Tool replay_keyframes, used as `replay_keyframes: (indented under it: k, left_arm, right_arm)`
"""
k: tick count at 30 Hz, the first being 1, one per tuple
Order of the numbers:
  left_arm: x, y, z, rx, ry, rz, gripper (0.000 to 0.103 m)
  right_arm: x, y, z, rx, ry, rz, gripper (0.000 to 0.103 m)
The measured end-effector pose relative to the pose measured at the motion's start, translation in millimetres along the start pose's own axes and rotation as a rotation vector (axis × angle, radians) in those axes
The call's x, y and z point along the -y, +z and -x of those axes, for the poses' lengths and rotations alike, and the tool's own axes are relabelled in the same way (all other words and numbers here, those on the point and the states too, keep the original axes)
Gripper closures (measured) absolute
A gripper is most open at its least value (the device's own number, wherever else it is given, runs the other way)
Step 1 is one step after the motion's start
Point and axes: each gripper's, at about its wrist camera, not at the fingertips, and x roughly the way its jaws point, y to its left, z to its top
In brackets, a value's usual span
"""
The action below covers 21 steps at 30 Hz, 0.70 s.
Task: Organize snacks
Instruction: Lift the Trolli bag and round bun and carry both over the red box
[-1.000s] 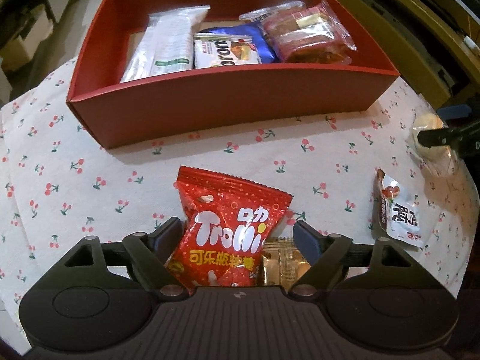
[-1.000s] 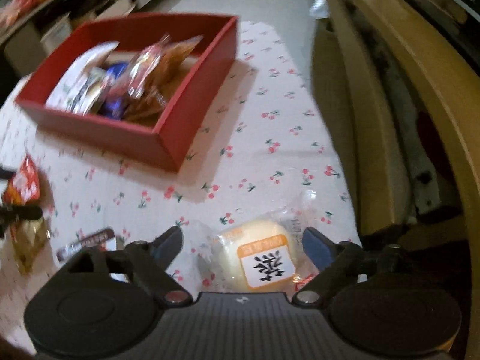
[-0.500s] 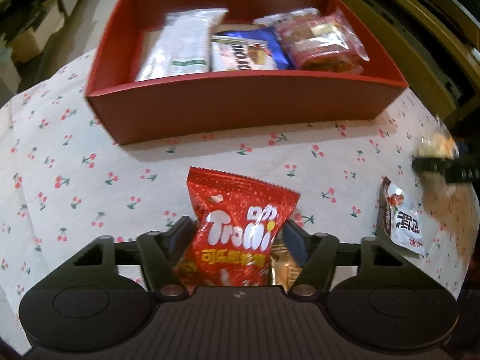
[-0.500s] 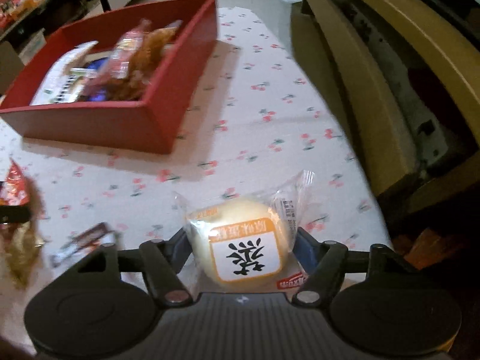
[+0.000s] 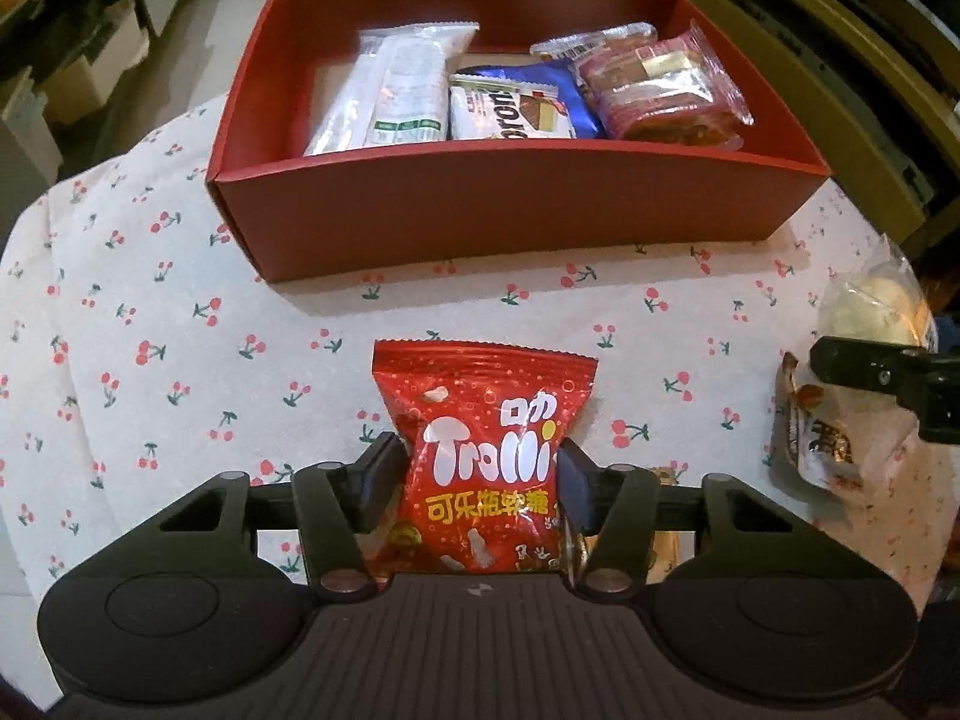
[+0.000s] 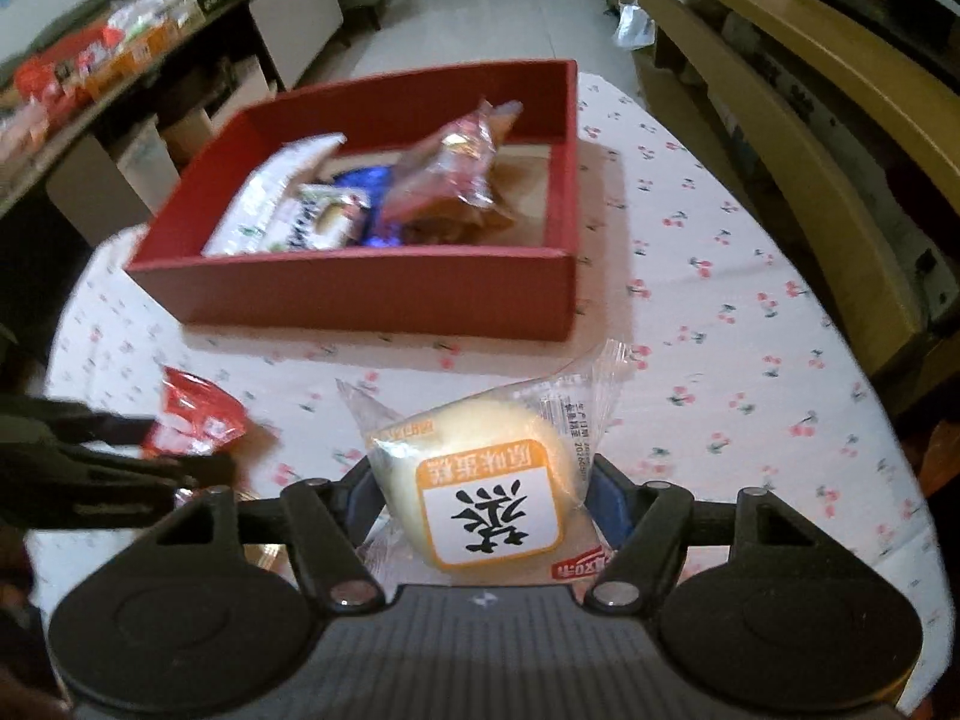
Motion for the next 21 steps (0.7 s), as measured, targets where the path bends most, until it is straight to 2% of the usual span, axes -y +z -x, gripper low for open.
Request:
replay_keyframes:
  k: [6,10,21]
  left_arm:
    - [-8,4,13,0.034,-0.016,0.052,0.047]
    - [-10,10,22,0.062,-0.046,0.081,0.048]
    - [-7,29,49,0.15,-0.113,0.11,0.048]
  right_arm:
    - [-16,-2,1,0.034,0.002,-0.009,0.022]
    - [-22,3,2,0.06,-0.009,0.005,0.022]
    - [-36,24,7,0.132,0.026,0.006,0.023]
